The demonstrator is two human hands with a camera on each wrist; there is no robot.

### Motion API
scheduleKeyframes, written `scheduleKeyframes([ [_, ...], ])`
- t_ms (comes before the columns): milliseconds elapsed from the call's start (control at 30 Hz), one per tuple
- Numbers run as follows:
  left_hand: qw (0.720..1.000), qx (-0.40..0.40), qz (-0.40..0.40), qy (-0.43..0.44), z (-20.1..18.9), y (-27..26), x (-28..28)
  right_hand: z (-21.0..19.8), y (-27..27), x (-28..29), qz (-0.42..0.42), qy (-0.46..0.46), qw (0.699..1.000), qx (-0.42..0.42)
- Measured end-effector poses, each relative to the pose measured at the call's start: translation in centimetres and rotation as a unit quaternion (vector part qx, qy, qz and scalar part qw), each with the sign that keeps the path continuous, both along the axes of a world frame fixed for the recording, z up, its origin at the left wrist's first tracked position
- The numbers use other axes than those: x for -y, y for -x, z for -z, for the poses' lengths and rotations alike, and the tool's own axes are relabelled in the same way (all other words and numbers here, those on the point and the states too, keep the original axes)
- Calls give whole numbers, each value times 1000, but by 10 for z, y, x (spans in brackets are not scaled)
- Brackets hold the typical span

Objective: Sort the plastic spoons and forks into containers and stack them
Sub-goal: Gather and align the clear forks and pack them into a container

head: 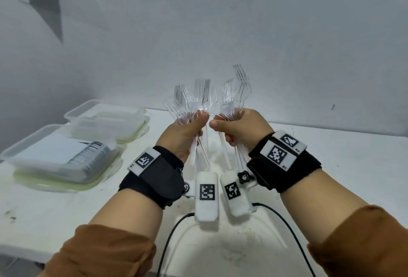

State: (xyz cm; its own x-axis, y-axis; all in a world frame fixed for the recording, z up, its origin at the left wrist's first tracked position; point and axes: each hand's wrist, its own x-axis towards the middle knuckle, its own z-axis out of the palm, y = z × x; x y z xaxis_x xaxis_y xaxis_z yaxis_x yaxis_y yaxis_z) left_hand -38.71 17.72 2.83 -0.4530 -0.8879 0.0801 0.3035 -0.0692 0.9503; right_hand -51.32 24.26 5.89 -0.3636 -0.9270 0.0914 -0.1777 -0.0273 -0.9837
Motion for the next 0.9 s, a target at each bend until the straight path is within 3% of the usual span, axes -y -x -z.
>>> scheduleKeyframes([
  [400,998,22,6,65,5,-51,25,9,-56,21,19,-16,1000,12],
  [667,995,38,14,87,6,-68,27,12,-68,23,36,-12,999,-22],
  [900,990,59,39,119,6,-69,24,21,-69,20,21,11,1000,4],
])
